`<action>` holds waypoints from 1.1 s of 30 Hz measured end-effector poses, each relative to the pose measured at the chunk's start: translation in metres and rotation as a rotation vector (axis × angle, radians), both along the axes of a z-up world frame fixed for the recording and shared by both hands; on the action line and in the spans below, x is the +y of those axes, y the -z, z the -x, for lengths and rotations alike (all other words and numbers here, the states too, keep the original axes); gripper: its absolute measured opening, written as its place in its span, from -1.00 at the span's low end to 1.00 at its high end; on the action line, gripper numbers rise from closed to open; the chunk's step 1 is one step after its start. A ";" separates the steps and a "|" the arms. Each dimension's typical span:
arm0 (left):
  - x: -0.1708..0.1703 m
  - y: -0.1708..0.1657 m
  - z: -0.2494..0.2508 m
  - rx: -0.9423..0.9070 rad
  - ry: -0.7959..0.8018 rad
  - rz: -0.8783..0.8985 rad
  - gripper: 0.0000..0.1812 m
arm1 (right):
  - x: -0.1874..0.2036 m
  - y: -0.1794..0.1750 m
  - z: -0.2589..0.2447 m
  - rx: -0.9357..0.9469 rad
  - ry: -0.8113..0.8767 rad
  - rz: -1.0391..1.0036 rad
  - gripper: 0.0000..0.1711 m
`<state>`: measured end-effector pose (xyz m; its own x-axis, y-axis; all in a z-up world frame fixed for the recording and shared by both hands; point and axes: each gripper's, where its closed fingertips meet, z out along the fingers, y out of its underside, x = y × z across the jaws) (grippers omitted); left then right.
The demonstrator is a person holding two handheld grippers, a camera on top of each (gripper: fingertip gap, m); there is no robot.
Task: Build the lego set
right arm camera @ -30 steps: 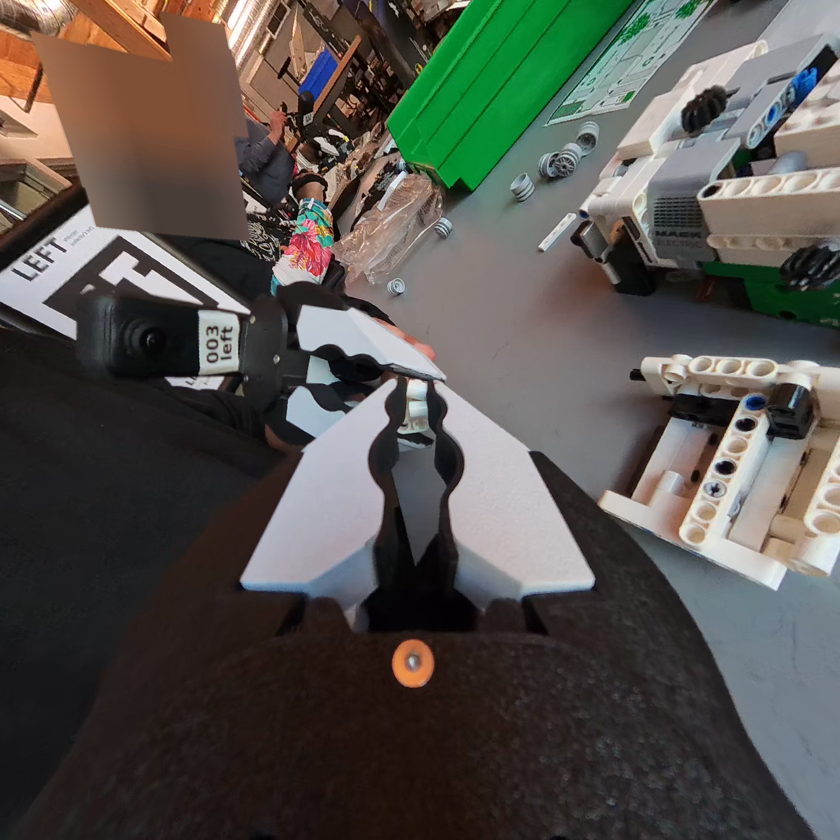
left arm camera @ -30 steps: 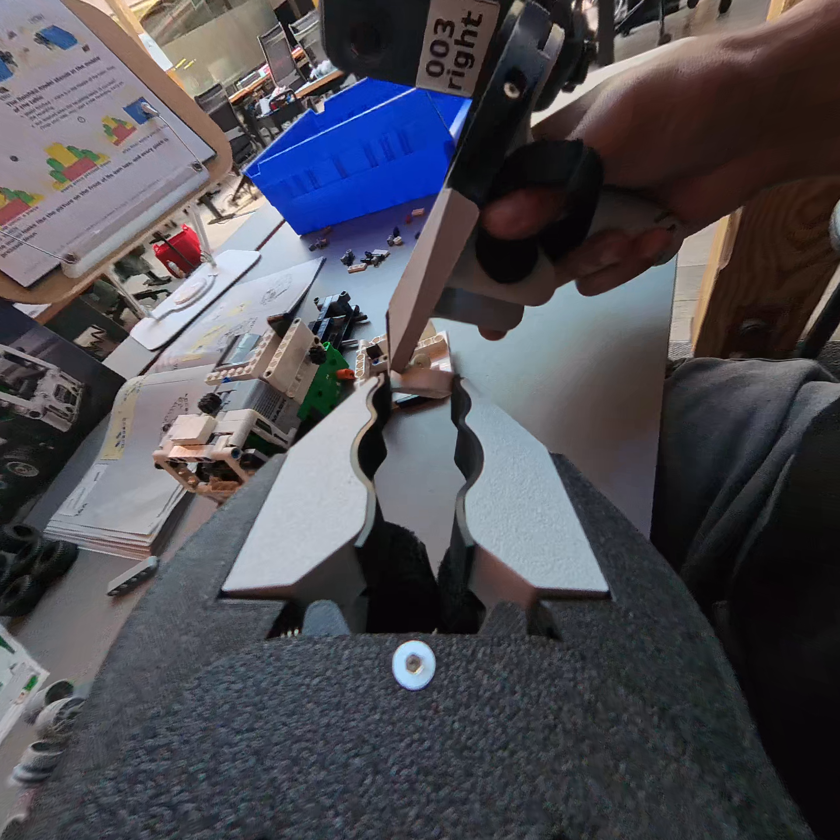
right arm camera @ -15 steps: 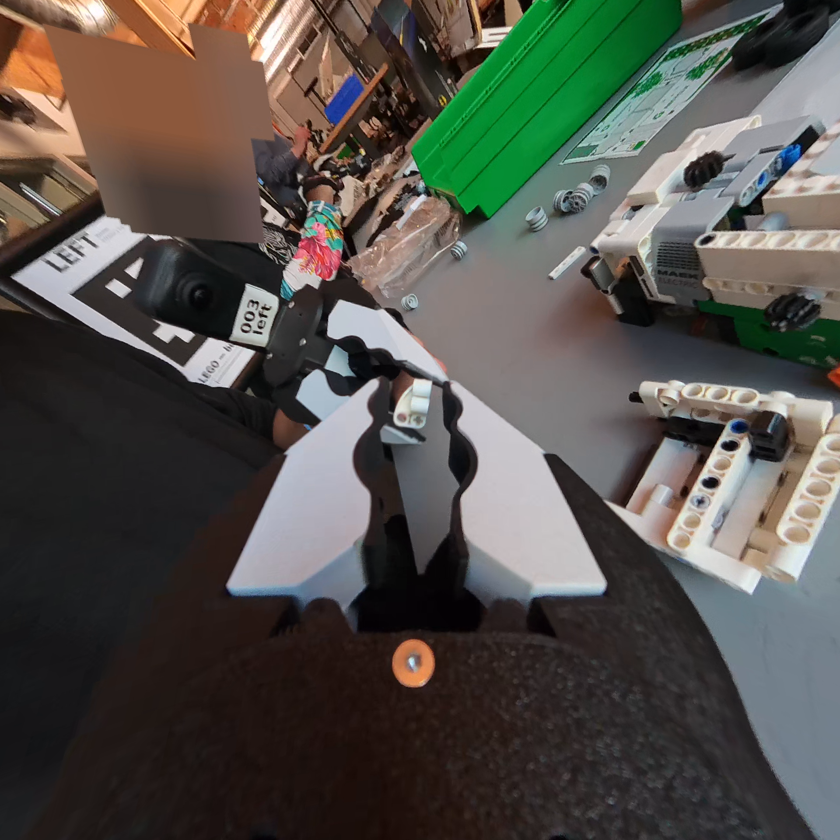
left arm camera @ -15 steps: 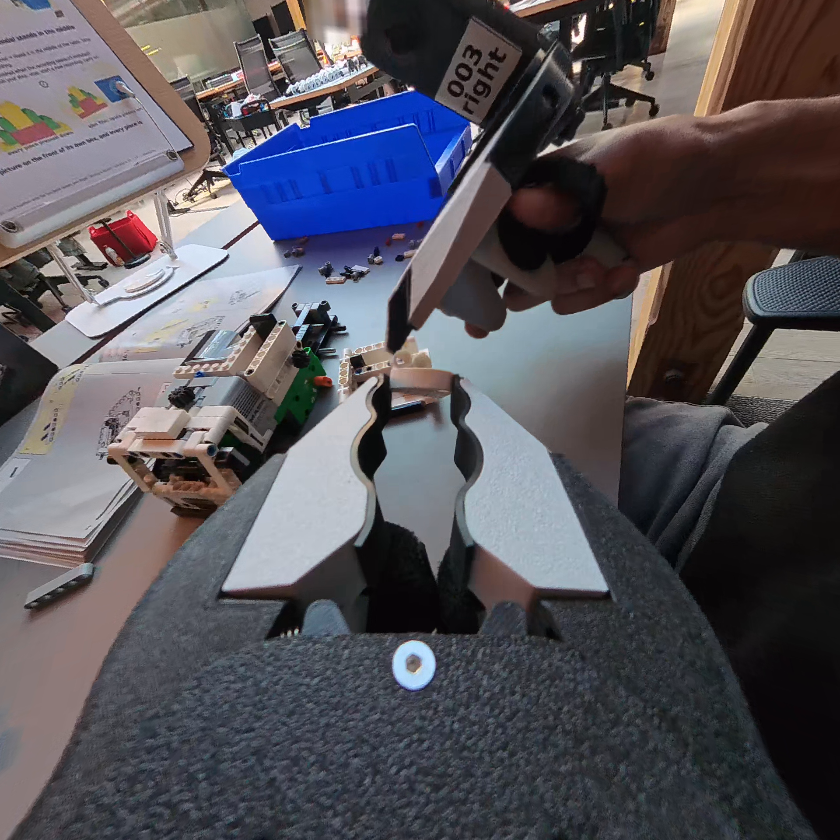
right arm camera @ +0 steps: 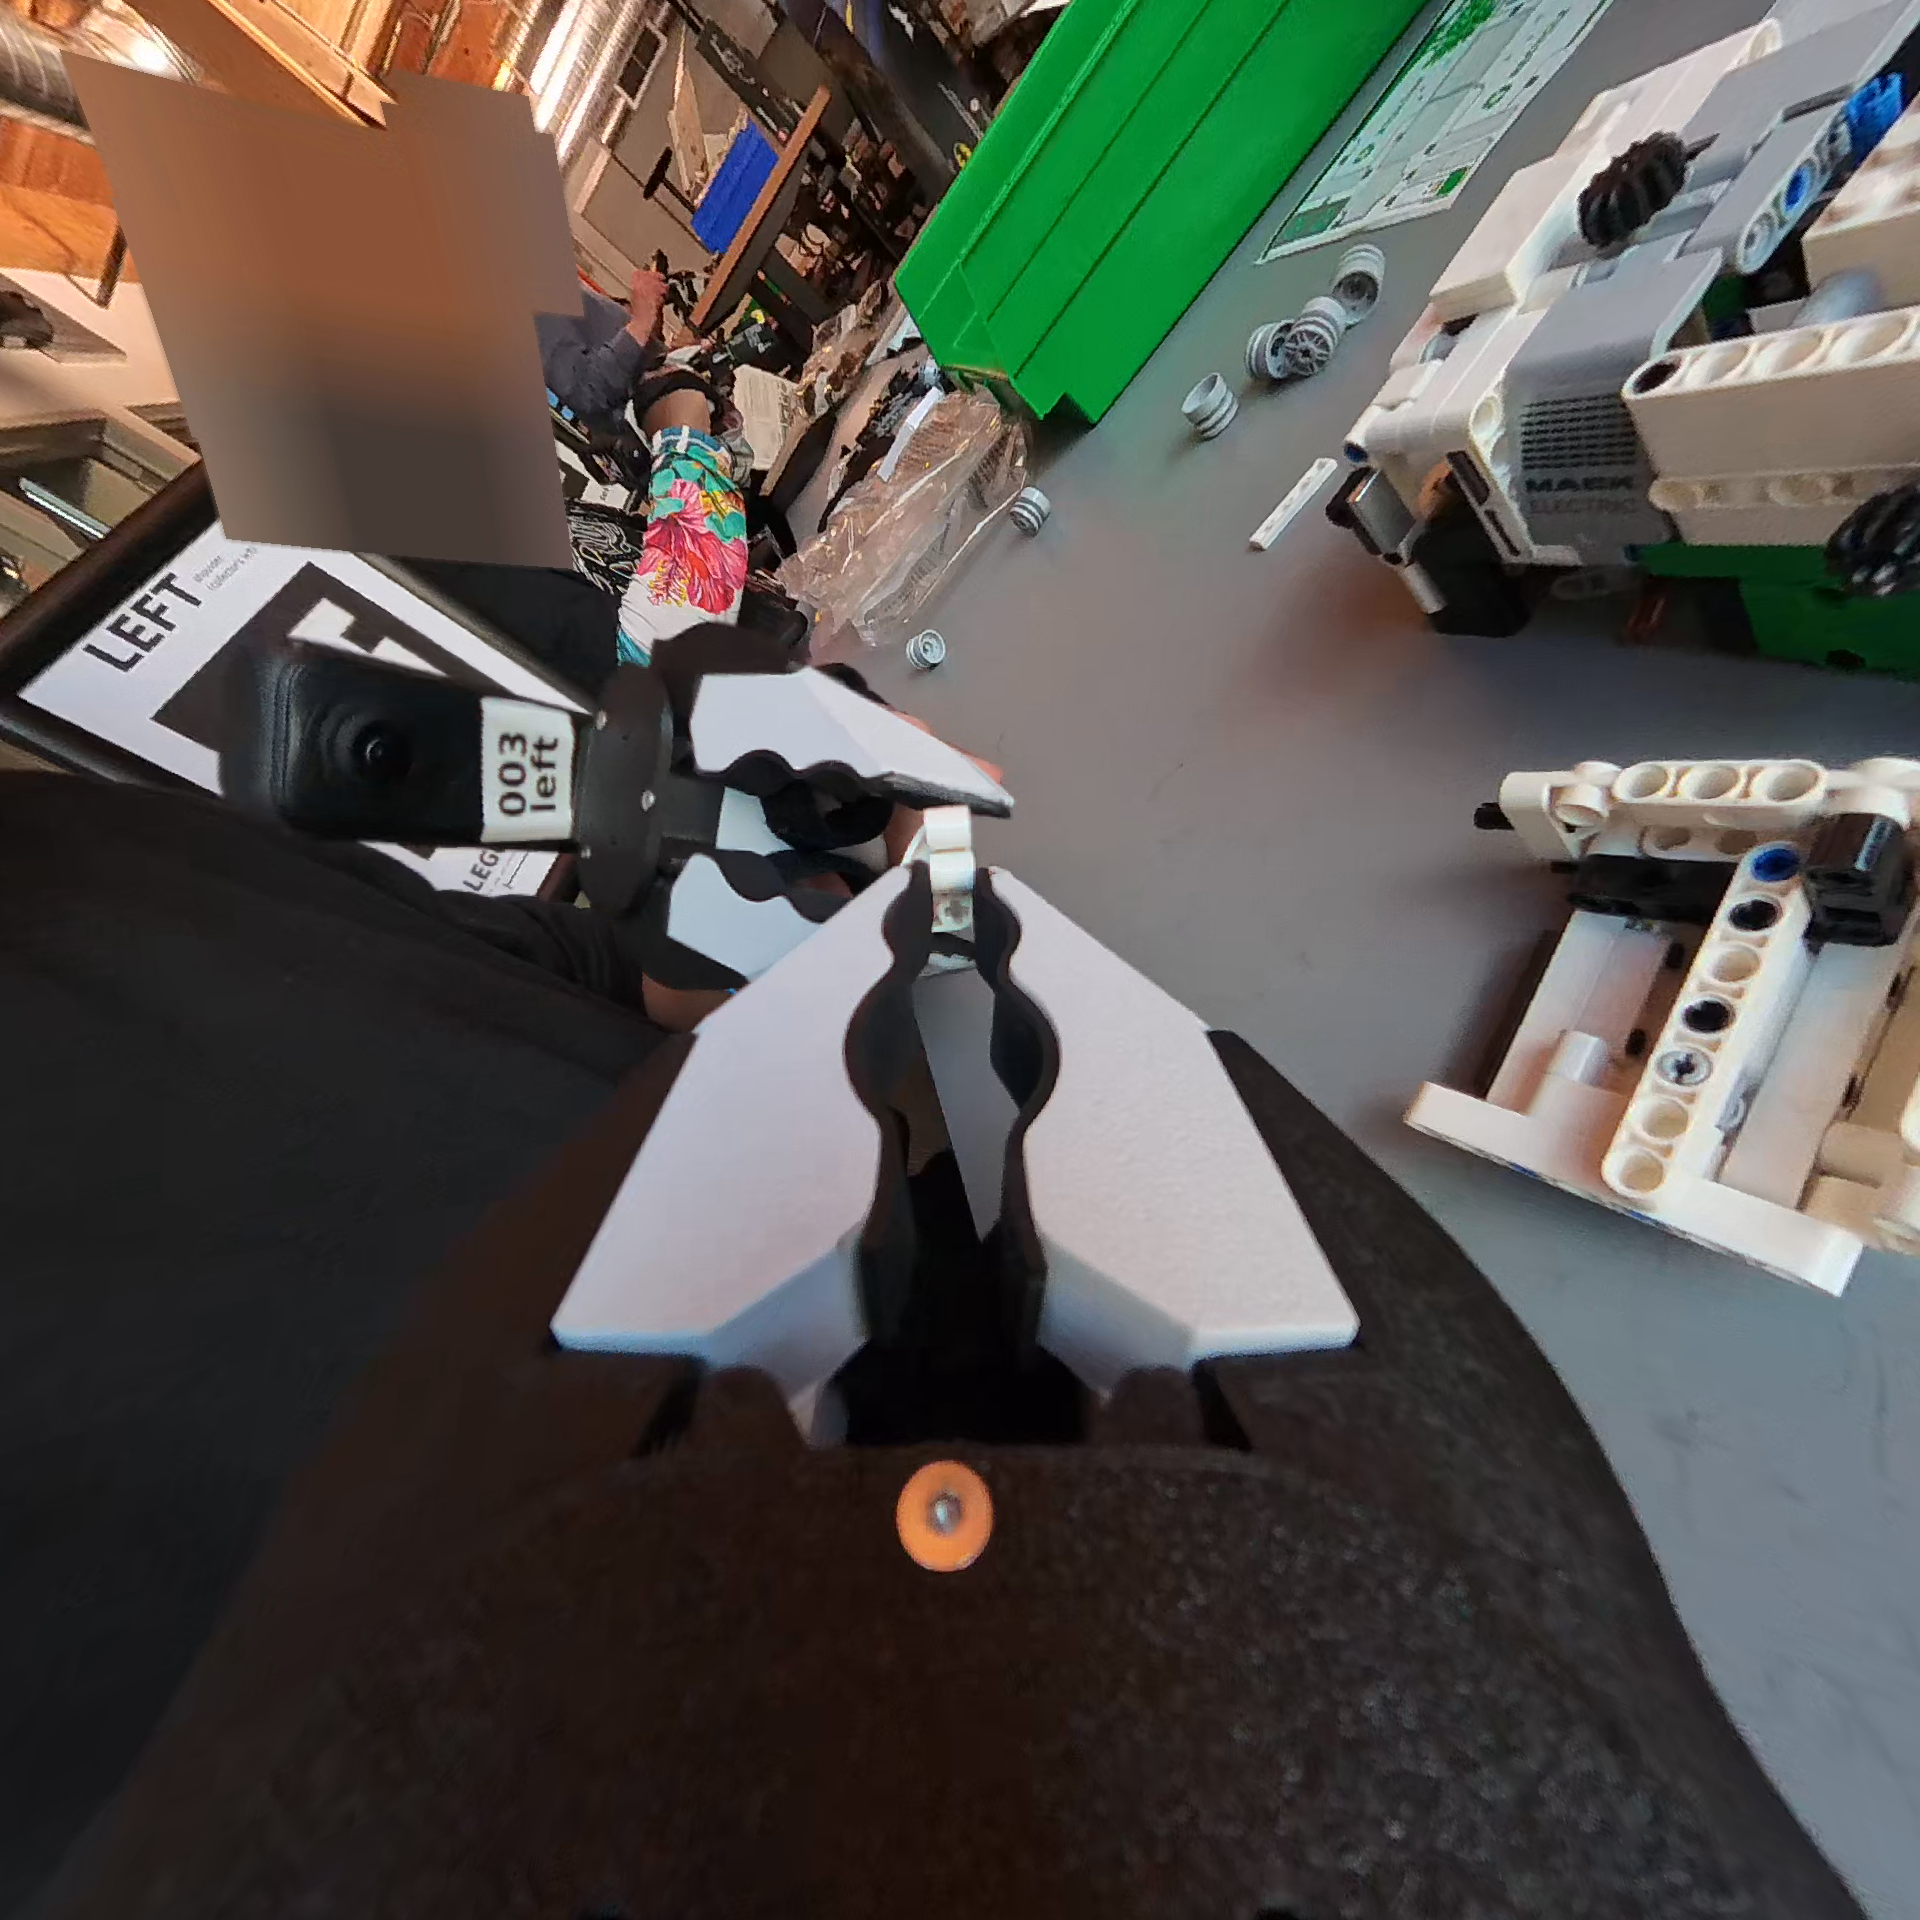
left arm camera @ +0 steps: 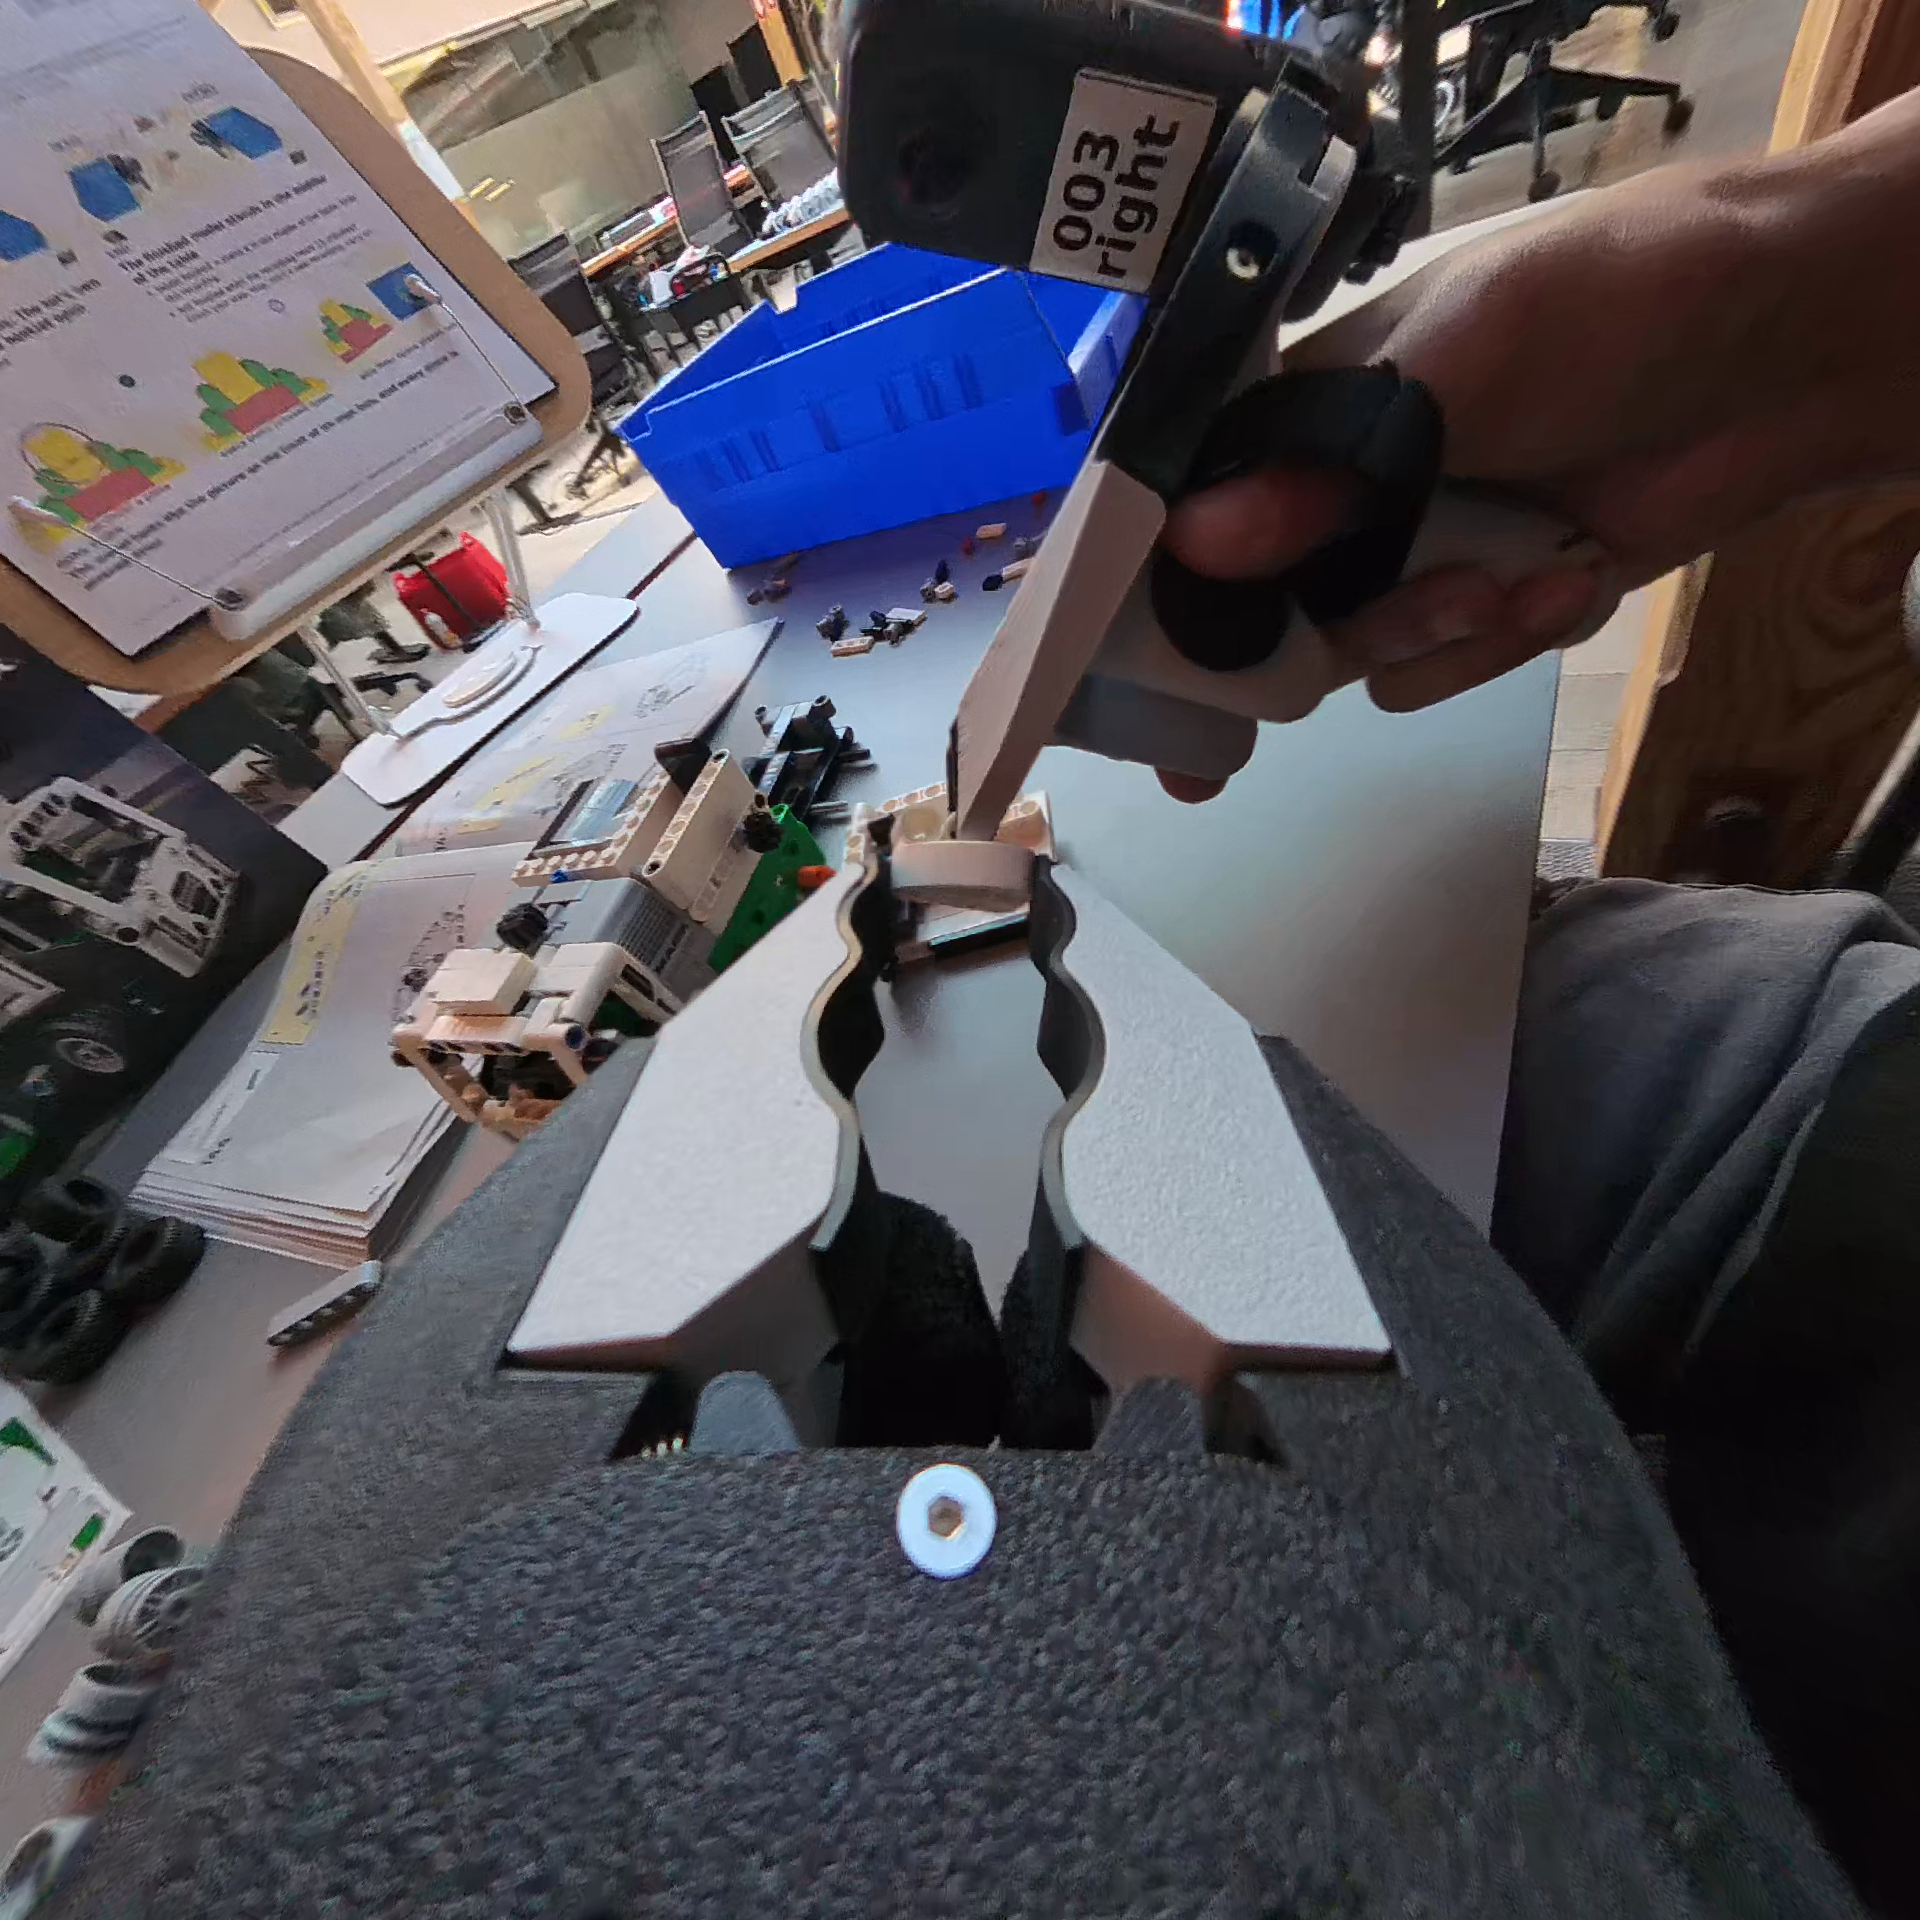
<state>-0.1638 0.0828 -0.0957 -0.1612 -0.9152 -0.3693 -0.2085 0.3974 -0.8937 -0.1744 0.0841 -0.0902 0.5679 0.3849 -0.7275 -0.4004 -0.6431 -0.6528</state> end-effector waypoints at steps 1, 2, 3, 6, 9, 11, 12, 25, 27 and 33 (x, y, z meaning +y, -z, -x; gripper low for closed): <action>0.000 0.000 0.000 -0.003 -0.009 -0.025 -0.72 | 0.000 0.000 0.000 -0.003 0.000 -0.006 -0.92; -0.001 0.000 0.000 0.000 -0.010 -0.035 -0.72 | -0.001 0.000 0.000 -0.007 0.000 -0.006 -0.92; -0.002 0.000 -0.001 0.005 -0.003 -0.019 -0.72 | -0.002 0.000 0.000 -0.023 -0.005 -0.016 -0.92; -0.005 0.000 -0.001 0.019 0.039 0.104 -0.73 | -0.004 0.000 -0.001 -0.047 -0.014 -0.029 -0.92; -0.004 0.001 -0.001 0.019 0.039 0.096 -0.73 | -0.002 0.000 -0.002 -0.030 -0.004 -0.004 -0.92; -0.005 0.002 -0.001 0.027 0.050 0.121 -0.73 | -0.003 -0.001 -0.002 -0.032 -0.017 -0.010 -0.89; -0.006 0.003 -0.002 0.036 0.056 0.139 -0.72 | -0.002 -0.004 -0.005 -0.030 -0.009 -0.027 -0.80; -0.005 0.007 -0.003 0.041 0.013 0.014 -0.72 | 0.004 -0.001 -0.006 -0.046 0.008 0.009 -0.92; -0.005 0.008 -0.003 0.044 0.005 -0.014 -0.72 | 0.003 0.000 -0.006 -0.036 0.012 0.015 -0.92; -0.002 0.007 -0.004 0.035 -0.040 -0.128 -0.72 | 0.004 -0.001 -0.006 -0.007 0.031 0.028 -0.92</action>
<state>-0.1602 0.0808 -0.1026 -0.1402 -0.8672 -0.4779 -0.2565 0.4980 -0.8284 -0.1684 0.0882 -0.0893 0.5845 0.3469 -0.7335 -0.4158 -0.6482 -0.6379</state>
